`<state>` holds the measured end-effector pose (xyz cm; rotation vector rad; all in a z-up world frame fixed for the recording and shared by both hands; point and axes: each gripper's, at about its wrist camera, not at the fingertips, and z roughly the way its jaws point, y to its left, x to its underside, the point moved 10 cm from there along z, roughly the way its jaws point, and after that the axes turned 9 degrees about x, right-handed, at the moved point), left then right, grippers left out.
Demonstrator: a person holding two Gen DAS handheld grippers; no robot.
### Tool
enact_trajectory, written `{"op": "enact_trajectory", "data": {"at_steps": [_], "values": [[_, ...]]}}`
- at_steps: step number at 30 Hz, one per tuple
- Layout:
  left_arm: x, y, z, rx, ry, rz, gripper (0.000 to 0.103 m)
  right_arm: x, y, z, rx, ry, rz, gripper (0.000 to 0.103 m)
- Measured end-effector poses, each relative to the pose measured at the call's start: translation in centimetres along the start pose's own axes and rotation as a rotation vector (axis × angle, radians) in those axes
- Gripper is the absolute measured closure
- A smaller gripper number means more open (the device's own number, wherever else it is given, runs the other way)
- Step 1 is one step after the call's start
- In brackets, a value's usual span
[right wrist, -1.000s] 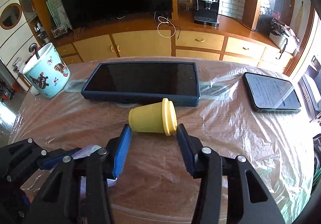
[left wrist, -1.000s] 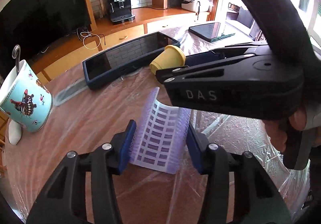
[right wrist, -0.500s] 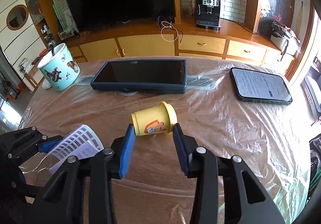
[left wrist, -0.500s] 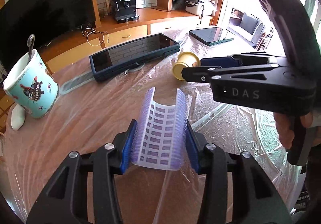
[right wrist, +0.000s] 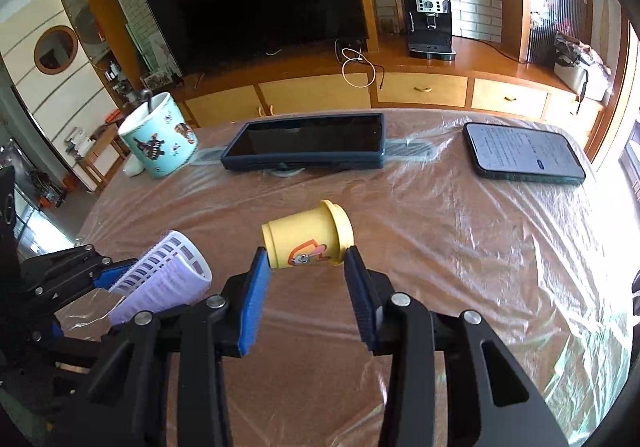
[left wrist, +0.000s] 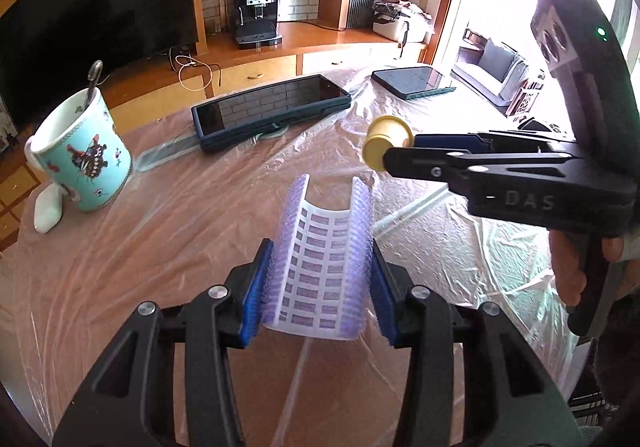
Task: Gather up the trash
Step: 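Carry the hair roller with the left tool while the right tool carries the yellow cup over the bin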
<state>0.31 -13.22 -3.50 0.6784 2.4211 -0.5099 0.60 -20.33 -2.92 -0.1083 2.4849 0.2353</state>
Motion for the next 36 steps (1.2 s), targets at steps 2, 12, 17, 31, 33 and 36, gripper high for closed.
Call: {"op": "enact_trajectory", "data": {"at_steps": [2,12,17,31,33,36], "values": [[0.4,-0.4,-0.4,0.001,-0.002,-0.002,0.056,0.6,0.0,-0.9,-0.015,-0.001,-0.001,0.064],[2.7,-2.1,-2.8,-0.017,0.002,-0.009,0.056,4.7,0.7,-5.4,-0.074,-0.008,-0.038,0.064],[4.2,-3.7,-4.8,-0.013,-0.019,0.001,0.056,7.4,1.0,-7.9,-0.121,-0.01,-0.047,0.064],[8.4,-8.4,-9.9,0.036,-0.075,0.026,0.056,13.0,2.6,-14.6,-0.209,-0.039,-0.086,0.064],[8.9,-8.9,-10.5,0.047,-0.079,0.021,0.056,13.6,2.7,-15.3,-0.219,-0.042,-0.089,0.064],[9.8,-9.5,-11.2,0.054,-0.081,0.027,0.056,14.7,2.9,-16.3,-0.235,-0.041,-0.098,0.064]]}}
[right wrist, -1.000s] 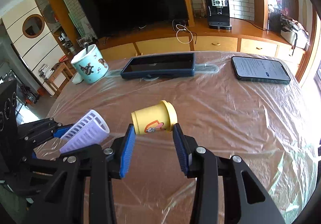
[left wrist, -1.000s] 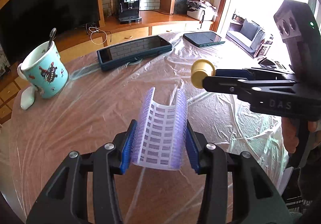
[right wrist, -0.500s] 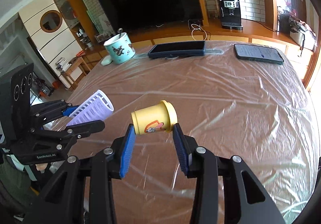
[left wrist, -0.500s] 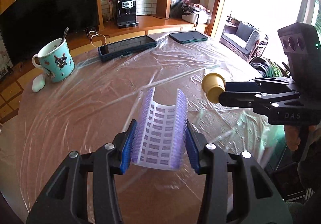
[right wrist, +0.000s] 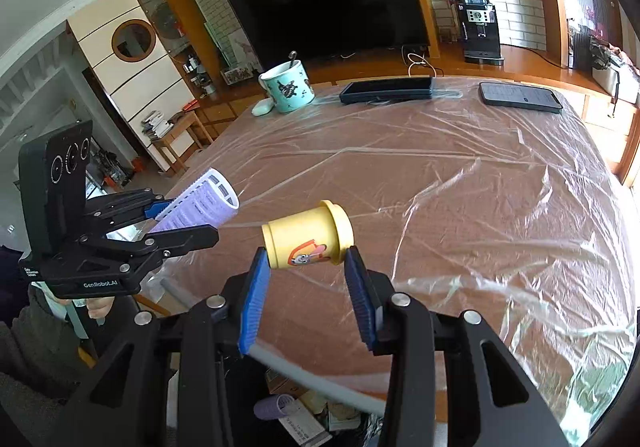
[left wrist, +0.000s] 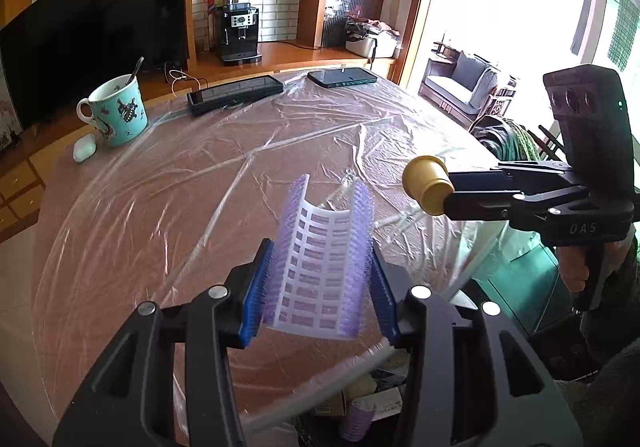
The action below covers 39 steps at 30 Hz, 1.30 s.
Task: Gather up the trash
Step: 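Carry the hair roller with the left tool while the right tool carries the yellow cup over the bin, then open both tools to drop the hair roller and yellow cup into the bin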
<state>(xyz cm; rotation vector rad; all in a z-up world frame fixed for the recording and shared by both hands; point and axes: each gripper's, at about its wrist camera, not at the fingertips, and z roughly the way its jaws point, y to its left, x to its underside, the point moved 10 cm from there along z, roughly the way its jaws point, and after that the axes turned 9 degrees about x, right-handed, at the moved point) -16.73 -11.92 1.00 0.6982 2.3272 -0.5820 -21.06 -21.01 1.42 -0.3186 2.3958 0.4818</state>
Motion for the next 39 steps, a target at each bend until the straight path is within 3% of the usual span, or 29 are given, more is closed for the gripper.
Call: {"op": "enact_trajectory", "data": {"at_steps": [20,39], "values": [[7.6,-5.1,-2.7,0.045,0.067,0.021,0.056,8.1,4.1,-5.0,-0.079,0.059,-0.048,0.064],[14.3,-5.9,1.3,-0.01,0.223,0.033,0.056,14.8,4.6,-1.2,-0.036,0.219,-0.092,0.064]]}}
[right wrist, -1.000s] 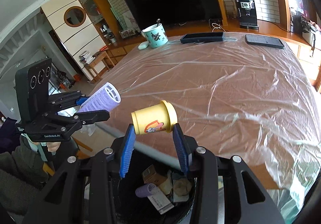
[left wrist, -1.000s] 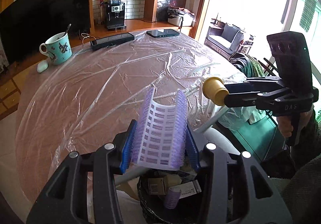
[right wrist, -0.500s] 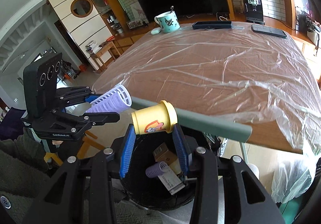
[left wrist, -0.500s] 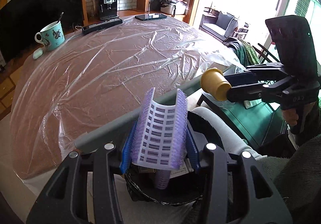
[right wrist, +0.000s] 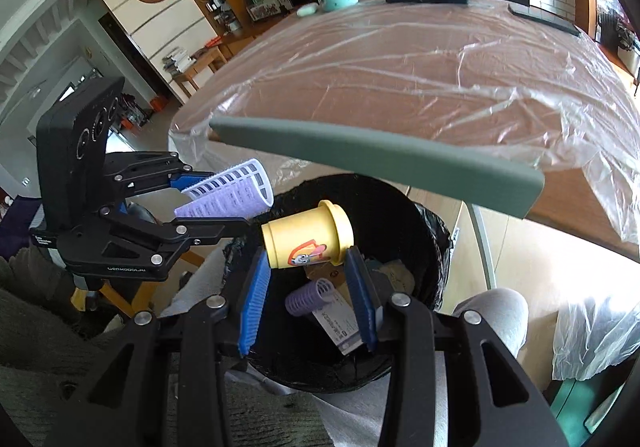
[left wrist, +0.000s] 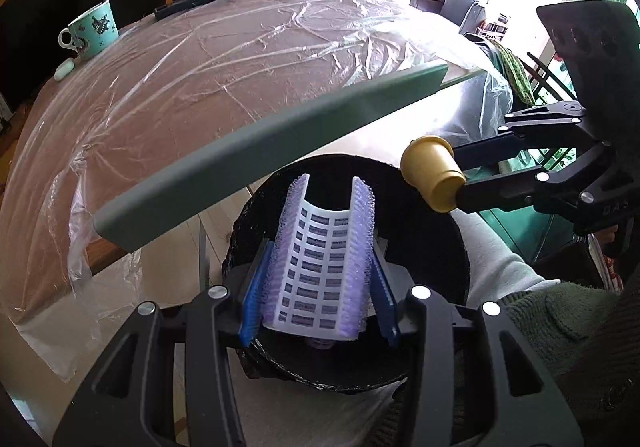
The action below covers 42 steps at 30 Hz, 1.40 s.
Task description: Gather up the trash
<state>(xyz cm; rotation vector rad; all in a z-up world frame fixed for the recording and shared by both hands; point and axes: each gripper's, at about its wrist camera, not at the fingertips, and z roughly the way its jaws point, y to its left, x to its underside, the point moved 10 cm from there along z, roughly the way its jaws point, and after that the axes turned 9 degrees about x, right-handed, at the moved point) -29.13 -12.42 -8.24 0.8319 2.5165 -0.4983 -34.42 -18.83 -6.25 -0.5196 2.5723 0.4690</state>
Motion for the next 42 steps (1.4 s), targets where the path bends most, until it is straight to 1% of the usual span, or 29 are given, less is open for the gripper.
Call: {"op": "enact_trajectory", "data": {"at_steps": [2,10,12,13,14,15,18,20,21,22,23,24,25,26,27,28,30,32,33,34,35,36,37,38,39,42], "values": [[0.4,0.2,0.7,-0.011,0.017,-0.001,0.056,0.4,-0.1,0.8,0.004,0.02,0.003,0.064],[1.4,0.9,3.1,-0.002,0.064,-0.016,0.056,1.7,-0.6,3.4,0.021,0.079,0.011,0.064],[1.4,0.4,3.2,0.021,0.06,0.006,0.046,2.0,-0.7,3.7,0.029,0.09,0.008,0.063],[1.3,0.4,3.1,0.002,0.05,0.011,0.026,1.8,-0.8,3.8,0.032,0.092,0.008,0.063],[1.1,0.6,2.9,-0.018,0.033,0.017,0.012,1.9,-0.8,3.8,0.031,0.093,0.014,0.048],[0.9,0.6,2.7,-0.026,0.021,0.021,0.01,1.8,-1.0,3.7,0.032,0.088,0.029,0.03],[0.8,0.9,2.5,-0.01,0.033,0.002,0.01,1.6,-1.1,3.3,0.016,0.083,0.057,0.029],[0.6,0.7,1.9,0.027,0.035,-0.017,0.01,1.2,-1.3,2.7,0.021,0.07,0.065,0.029],[0.0,0.4,1.1,0.047,0.017,-0.023,0.01,0.7,-1.3,2.0,0.009,0.057,0.069,0.029],[-0.9,0.2,-0.2,0.075,-0.021,-0.029,0.01,-0.2,-1.4,1.0,0.002,0.03,0.068,0.028],[-2.1,0.1,-1.8,0.099,-0.063,-0.035,0.01,-1.3,-1.7,0.0,0.014,-0.009,0.062,0.023],[-3.1,0.3,-3.0,0.105,-0.103,-0.038,0.01,-2.3,-2.2,-0.8,0.033,-0.043,0.06,0.015],[-4.9,1.0,-4.8,0.088,-0.164,-0.042,0.01,-4.2,-3.2,-2.0,0.072,-0.101,0.067,0.01],[-6.5,2.1,-6.1,0.048,-0.215,-0.048,0.003,-6.1,-4.6,-2.9,0.116,-0.153,0.085,0.004],[-7.8,3.1,-6.9,0.002,-0.254,-0.058,0.001,-7.5,-5.8,-3.3,0.149,-0.183,0.103,0.004],[-9.6,5.2,-7.8,-0.073,-0.298,-0.071,0.001,-9.7,-7.8,-3.6,0.196,-0.214,0.136,0.004],[-12.2,8.8,-8.0,-0.146,-0.329,-0.105,0.001,-13.4,-11.7,-3.1,0.252,-0.24,0.186,0.004],[-14.4,13.9,-6.9,-0.216,-0.328,-0.189,0.001,-16.2,-15.6,-2.0,0.317,-0.243,0.237,0.004],[-15.2,15.9,-6.3,-0.235,-0.334,-0.223,0.001,-17.9,-18.0,-0.9,0.354,-0.238,0.256,0.004],[-16.0,17.9,-5.6,-0.249,-0.335,-0.245,0.002,-18.8,-19.9,-0.1,0.392,-0.226,0.277,0.004],[-16.5,20.3,-4.6,-0.295,-0.312,-0.287,0.002,-19.7,-21.9,0.8,0.426,-0.21,0.296,0.004],[-16.8,22.2,-3.6,-0.317,-0.29,-0.334,0.002,-20.1,-23.6,1.9,0.448,-0.194,0.306,0.004],[-17.1,23.5,-3.1,-0.312,-0.287,-0.357,0.002,-20.6,-25.0,2.4,0.467,-0.178,0.321,0.004],[-17.3,25.2,-2.4,-0.323,-0.278,-0.389,0.002,-21.0,-26.7,3.3,0.489,-0.155,0.34,0.004],[-17.3,26.5,-2.1,-0.346,-0.266,-0.418,0.002,-21.4,-27.6,3.7,0.496,-0.144,0.35,0.004],[-17.2,28.9,-0.6,-0.378,-0.234,-0.443,0.002,-21.9,-30.1,4.9,0.522,-0.12,0.388,0.004]]}}
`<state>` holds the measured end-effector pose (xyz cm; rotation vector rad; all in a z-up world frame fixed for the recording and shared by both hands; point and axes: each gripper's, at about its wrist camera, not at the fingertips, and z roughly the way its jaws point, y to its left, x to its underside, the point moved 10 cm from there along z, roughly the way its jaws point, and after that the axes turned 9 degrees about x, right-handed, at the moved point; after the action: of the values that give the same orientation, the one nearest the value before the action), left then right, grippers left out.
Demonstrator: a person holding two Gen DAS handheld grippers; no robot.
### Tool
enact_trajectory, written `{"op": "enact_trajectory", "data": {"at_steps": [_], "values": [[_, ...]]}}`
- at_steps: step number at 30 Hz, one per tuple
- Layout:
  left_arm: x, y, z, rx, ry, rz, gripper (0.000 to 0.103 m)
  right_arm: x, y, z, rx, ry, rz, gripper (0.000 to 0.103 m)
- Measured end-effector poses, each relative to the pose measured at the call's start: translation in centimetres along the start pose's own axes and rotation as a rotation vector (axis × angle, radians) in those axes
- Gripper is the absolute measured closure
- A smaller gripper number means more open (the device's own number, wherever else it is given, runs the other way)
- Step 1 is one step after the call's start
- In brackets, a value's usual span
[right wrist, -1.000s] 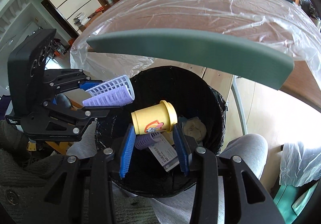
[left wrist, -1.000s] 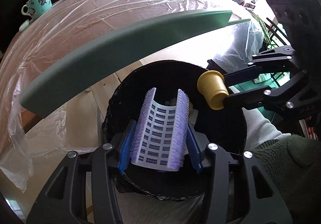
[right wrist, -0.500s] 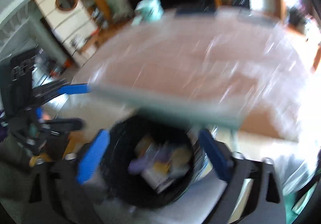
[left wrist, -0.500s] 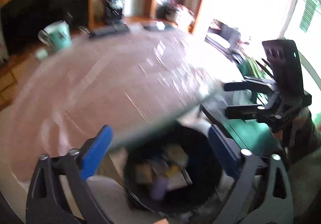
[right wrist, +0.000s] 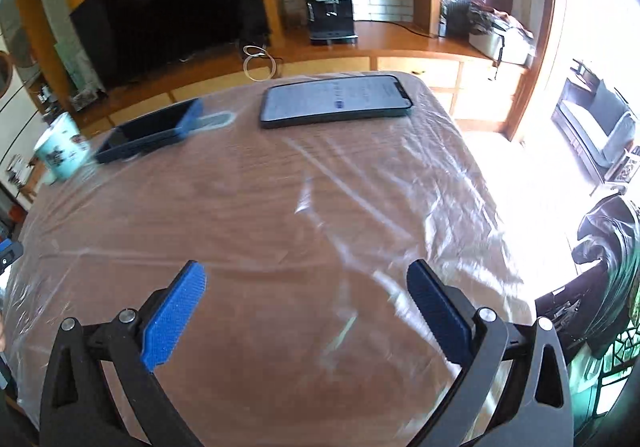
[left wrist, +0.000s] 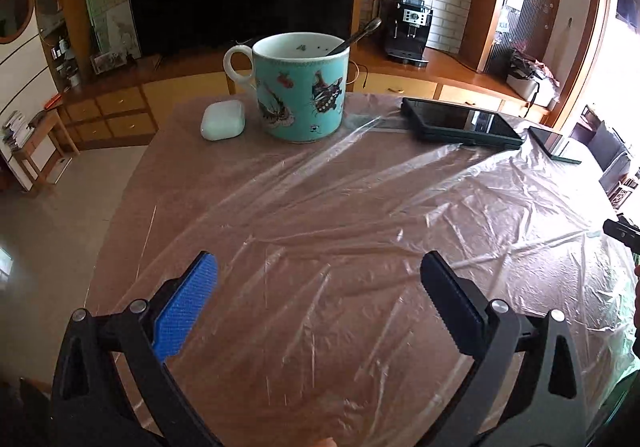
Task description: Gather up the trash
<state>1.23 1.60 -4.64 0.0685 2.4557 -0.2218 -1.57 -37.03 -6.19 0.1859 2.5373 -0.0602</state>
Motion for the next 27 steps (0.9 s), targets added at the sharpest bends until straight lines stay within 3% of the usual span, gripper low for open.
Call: {"op": "enact_trajectory", "data": {"at_steps": [9,27], "values": [[0.1,1.6,3.2,-0.042,0.045,-0.077,0.002,-0.4,-1.4,2.6,0.108,-0.016,-0.055,0.004],[0.2,1.5,3.4,-0.056,0.061,-0.056,0.001,-0.3,-1.3,2.3,0.122,-0.015,-0.048,0.004]]}}
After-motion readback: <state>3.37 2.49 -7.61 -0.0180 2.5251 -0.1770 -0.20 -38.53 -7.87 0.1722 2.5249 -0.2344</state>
